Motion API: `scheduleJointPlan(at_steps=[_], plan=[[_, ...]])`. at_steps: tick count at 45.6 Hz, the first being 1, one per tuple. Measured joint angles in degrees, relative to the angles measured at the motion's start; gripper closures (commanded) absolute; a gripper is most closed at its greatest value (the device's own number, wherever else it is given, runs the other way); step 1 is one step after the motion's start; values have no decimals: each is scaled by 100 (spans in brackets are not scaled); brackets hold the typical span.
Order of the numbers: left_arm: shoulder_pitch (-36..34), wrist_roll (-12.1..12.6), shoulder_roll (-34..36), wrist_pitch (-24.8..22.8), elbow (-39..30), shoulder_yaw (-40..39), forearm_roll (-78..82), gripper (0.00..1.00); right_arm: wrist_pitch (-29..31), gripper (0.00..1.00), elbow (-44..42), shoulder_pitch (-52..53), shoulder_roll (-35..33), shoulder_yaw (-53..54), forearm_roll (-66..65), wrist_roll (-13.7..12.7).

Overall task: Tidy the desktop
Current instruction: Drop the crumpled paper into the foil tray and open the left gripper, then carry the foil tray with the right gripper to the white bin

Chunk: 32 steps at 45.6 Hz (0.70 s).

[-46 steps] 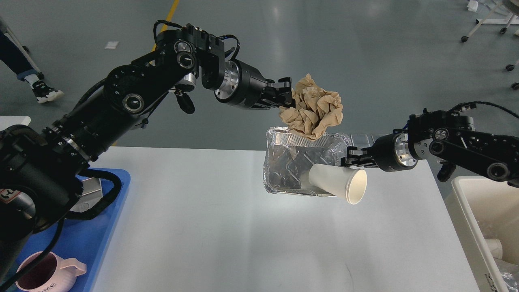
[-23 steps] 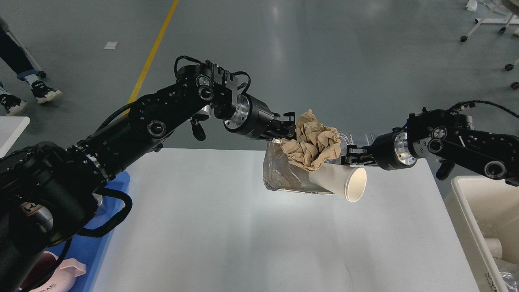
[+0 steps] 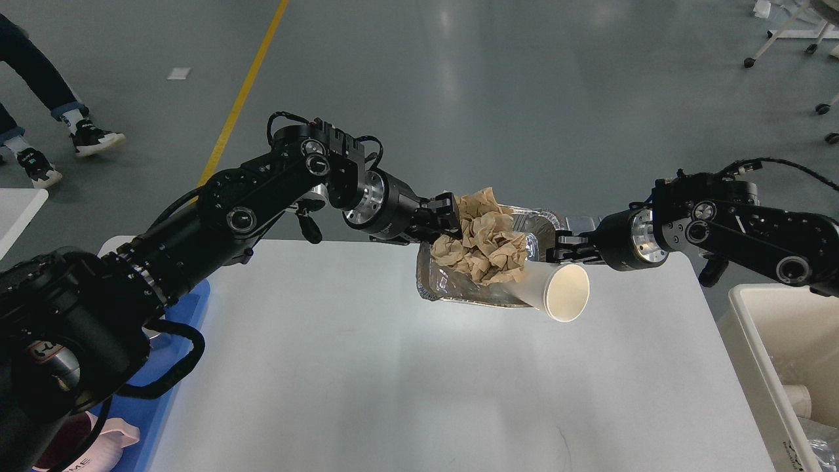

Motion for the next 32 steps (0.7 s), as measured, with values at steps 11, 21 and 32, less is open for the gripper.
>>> scheduleJointPlan(at_steps=[11,21,32], plan=[[339,-176,277,90,9,-1064,-2021,2,3,100,0,-22,-14,0,0,0],[521,-207,275,195,59,-2089,-3182,2,3,100,1,-23,-66,0,0,0],[678,-143,192,1193,205,-3296,-4473,2,3,100,10,-23,-160,0,8,0]])
